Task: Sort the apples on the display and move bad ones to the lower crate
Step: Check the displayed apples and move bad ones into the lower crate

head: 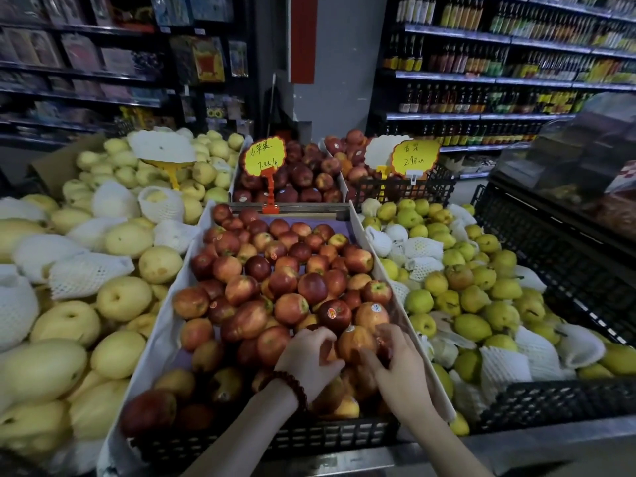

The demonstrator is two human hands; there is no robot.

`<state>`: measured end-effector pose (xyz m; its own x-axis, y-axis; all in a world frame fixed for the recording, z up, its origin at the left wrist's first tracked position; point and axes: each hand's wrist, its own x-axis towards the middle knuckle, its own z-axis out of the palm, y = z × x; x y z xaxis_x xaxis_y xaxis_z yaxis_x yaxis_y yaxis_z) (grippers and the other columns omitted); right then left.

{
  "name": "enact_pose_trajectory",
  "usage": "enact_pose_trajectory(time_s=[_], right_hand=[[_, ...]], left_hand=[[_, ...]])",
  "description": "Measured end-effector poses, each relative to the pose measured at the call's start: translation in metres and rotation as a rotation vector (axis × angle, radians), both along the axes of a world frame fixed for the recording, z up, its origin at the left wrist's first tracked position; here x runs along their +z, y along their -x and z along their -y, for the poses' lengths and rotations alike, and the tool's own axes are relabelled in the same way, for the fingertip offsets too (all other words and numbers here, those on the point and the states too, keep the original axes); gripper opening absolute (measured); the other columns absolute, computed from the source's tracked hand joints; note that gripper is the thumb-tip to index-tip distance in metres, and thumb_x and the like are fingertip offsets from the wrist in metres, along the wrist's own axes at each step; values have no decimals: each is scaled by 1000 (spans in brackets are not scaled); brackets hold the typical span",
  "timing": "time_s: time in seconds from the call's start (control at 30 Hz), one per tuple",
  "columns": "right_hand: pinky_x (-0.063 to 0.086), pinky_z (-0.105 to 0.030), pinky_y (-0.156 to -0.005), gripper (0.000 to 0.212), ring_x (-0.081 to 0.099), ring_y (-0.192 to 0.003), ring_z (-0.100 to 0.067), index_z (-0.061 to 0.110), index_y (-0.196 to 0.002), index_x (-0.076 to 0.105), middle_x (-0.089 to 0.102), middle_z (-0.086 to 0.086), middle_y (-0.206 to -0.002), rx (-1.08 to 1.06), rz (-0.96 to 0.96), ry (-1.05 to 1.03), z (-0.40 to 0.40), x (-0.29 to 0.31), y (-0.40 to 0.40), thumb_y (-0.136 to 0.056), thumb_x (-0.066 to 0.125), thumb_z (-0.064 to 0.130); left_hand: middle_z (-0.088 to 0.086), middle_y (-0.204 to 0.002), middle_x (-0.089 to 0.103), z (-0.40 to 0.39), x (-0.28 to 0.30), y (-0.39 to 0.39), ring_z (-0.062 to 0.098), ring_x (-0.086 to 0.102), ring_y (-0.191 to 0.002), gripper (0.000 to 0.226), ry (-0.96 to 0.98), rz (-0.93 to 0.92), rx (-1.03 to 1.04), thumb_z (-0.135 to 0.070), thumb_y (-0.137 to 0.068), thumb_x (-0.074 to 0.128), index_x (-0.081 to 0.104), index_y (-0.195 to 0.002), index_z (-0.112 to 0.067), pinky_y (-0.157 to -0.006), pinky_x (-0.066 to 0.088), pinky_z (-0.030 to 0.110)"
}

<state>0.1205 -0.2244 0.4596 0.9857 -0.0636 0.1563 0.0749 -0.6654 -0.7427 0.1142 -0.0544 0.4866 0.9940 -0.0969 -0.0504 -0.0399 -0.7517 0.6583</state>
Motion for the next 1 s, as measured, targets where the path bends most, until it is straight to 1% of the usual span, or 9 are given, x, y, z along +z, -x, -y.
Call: enact_pose_trajectory(time_s=[0.1, 0.23, 0.33, 0.47, 0.67, 0.77, 0.87, 0.93, 1.0], right_hand=[[48, -26, -85, 36, 59, -101, -13, 25, -120, 54, 61, 4, -111, -2, 58, -87, -3, 7, 5, -87, 67, 28], [48, -16, -74, 26, 62, -85, 2, 39, -102, 55, 66, 13, -94, 71, 135, -254, -12, 20, 29, -87, 68, 22], [48, -12, -64, 18, 60, -69, 3, 29, -97, 62, 66, 12, -76, 146, 184, -453, -15, 19, 56, -87, 67, 15], [45, -7, -61, 10, 59, -66, 5, 12, -97, 65, 64, 8, -73, 254, 286, -571, -6, -7, 99, -87, 65, 8], [52, -26, -62, 10, 65, -69, -22, 14, -94, 67, 68, -11, -78, 305, 335, -544, 14, -119, 162, -86, 68, 20], [54, -29, -62, 8, 66, -69, -23, 19, -92, 67, 68, -9, -77, 315, 306, -487, 19, -198, 182, -85, 64, 22], [51, -21, -61, 4, 64, -68, -21, 15, -90, 68, 66, -8, -75, 302, 252, -491, 20, -276, 197, -87, 67, 17], [48, -18, -60, 4, 62, -68, -25, 13, -88, 69, 66, -10, -75, 285, 199, -514, 19, -324, 205, -86, 67, 10], [48, -18, -61, 4, 62, -71, -27, 18, -86, 70, 66, -9, -75, 282, 132, -537, 18, -365, 211, -84, 70, 14]], left_hand=[[-3, -109, 64, -1, 17, 2, 10, 62, -98, 32, 155, 43, 112, -33, -81, 68, 64, -111, -23, -86, 49, 21], [-3, -98, 68, 0, 28, 25, 10, 68, -85, 18, 348, 63, 170, -30, -83, 68, 67, -100, -24, -74, 50, 12], [-8, -87, 70, 5, 21, 54, 2, 67, -79, 12, 409, 122, 127, -28, -84, 66, 69, -95, -26, -70, 49, 9], [-16, -77, 67, 9, -15, 99, -7, 61, -71, 6, 472, 206, 127, -30, -85, 65, 70, -89, -30, -68, 46, 10], [-11, -84, 72, 14, -128, 167, 2, 68, -81, 9, 570, 105, 57, -33, -84, 63, 72, -86, -32, -76, 55, 20], [-11, -84, 72, 8, -203, 189, 2, 68, -82, 12, 490, 89, 73, -34, -86, 60, 72, -85, -33, -74, 52, 18], [-11, -80, 70, 2, -278, 208, 3, 65, -78, 16, 429, 56, 132, -44, -82, 58, 71, -85, -36, -71, 50, 18], [-1, -79, 68, -2, -322, 222, 13, 64, -74, 13, 445, 34, 143, -38, -83, 61, 72, -83, -30, -65, 47, 18], [4, -78, 68, -5, -361, 233, 17, 63, -72, 13, 438, 13, 157, -37, -83, 62, 72, -83, -28, -66, 48, 24]])
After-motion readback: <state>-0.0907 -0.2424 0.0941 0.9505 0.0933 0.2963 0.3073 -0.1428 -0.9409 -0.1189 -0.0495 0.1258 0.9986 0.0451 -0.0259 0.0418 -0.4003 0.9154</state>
